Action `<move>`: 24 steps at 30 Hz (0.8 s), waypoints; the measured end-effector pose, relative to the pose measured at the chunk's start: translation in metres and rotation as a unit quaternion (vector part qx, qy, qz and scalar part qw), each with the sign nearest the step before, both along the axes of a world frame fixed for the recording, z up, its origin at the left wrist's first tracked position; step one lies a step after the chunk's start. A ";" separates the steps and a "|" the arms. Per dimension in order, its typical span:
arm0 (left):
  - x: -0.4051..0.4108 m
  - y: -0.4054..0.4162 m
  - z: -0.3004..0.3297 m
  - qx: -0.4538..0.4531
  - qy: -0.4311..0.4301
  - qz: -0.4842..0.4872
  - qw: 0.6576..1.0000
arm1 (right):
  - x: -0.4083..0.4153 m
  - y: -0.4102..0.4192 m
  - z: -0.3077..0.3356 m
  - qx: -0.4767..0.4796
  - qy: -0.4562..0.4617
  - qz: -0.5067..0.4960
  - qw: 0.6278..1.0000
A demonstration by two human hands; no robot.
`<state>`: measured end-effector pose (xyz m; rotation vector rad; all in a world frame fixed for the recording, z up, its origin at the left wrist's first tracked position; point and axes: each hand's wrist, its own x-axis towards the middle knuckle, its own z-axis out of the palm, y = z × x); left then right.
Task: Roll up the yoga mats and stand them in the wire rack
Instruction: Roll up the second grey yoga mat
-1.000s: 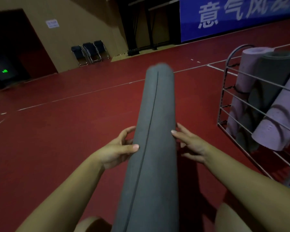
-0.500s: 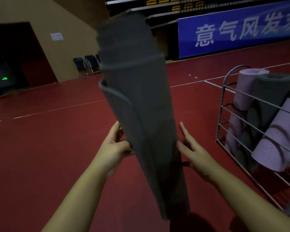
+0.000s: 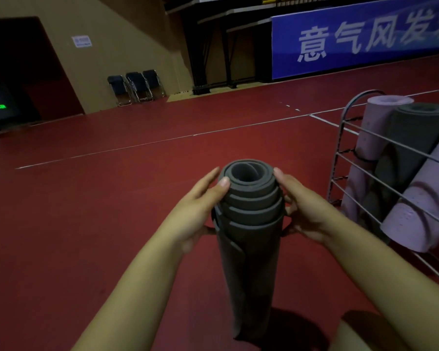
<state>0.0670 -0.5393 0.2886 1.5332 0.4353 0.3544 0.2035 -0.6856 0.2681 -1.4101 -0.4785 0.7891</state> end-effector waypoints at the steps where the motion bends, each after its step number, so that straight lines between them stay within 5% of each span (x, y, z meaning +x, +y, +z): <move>1: 0.004 0.003 0.000 -0.014 0.008 0.007 1.000 | 0.004 0.001 0.002 -0.007 0.006 -0.001 1.000; 8: 0.026 0.018 -0.012 -0.021 0.058 0.054 0.997 | 0.006 0.027 -0.002 -0.054 -0.043 -0.078 0.995; 17: 0.028 0.033 0.009 -0.027 0.129 0.005 0.991 | 0.015 0.034 0.020 -0.109 -0.031 -0.012 0.994; 24: 0.054 0.031 0.015 0.060 0.172 0.076 0.980 | 0.013 0.051 0.021 -0.143 -0.053 -0.038 0.988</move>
